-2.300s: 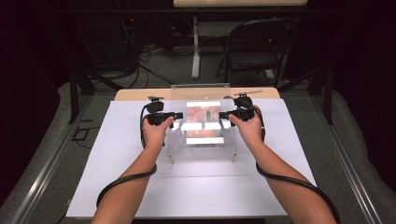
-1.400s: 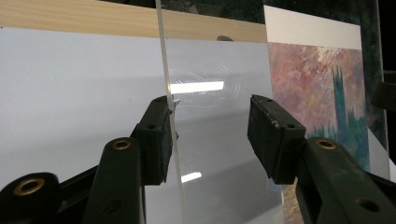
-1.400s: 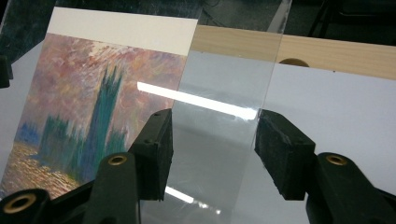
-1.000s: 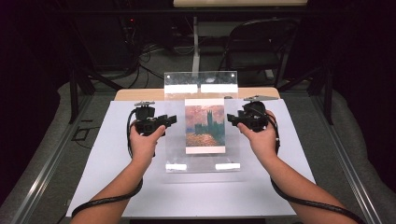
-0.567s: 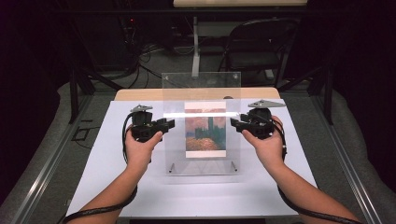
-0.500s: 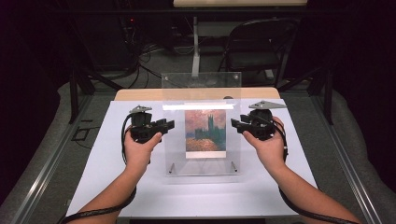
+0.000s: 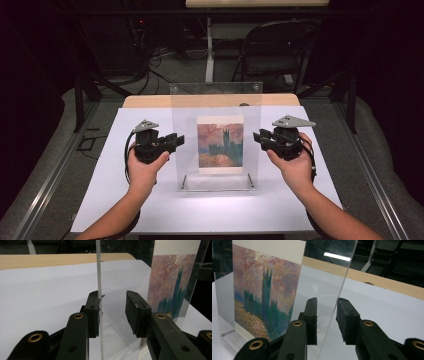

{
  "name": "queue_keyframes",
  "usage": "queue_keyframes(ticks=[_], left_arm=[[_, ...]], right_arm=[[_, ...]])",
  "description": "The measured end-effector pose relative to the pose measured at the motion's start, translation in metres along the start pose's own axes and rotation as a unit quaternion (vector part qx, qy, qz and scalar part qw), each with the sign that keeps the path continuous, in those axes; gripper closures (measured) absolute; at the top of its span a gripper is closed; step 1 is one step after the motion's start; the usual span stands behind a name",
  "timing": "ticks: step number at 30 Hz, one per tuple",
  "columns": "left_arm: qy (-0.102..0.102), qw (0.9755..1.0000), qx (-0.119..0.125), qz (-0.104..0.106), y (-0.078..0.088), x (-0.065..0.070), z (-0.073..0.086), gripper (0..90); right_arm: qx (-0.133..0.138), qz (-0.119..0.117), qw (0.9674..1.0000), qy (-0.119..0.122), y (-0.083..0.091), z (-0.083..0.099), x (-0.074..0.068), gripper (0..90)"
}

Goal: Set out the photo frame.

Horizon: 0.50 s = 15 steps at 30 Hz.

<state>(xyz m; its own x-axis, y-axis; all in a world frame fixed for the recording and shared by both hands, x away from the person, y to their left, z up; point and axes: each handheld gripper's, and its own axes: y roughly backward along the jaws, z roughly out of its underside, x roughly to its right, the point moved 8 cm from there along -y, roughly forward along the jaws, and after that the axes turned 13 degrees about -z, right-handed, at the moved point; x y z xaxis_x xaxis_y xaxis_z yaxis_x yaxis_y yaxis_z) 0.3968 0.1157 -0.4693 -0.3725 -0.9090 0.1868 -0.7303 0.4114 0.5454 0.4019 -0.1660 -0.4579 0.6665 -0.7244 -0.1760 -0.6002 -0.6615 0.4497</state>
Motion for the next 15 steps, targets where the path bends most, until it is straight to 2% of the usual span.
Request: queue_keyframes(ticks=[5,9,15], left_arm=[[-0.009,0.9999,0.009,0.002,0.008,0.003,0.006,64.7],[-0.018,0.9997,0.014,0.003,0.015,0.006,0.011,64.6],[-0.028,0.9993,0.024,0.010,0.024,0.010,0.019,64.4]], right_arm=[[0.006,-0.012,0.9999,-0.005,0.008,0.004,-0.006,70.5],[0.012,-0.024,0.9995,-0.018,0.014,0.006,-0.012,70.5],[0.019,-0.032,0.9992,-0.014,0.022,0.013,-0.021,70.4]])
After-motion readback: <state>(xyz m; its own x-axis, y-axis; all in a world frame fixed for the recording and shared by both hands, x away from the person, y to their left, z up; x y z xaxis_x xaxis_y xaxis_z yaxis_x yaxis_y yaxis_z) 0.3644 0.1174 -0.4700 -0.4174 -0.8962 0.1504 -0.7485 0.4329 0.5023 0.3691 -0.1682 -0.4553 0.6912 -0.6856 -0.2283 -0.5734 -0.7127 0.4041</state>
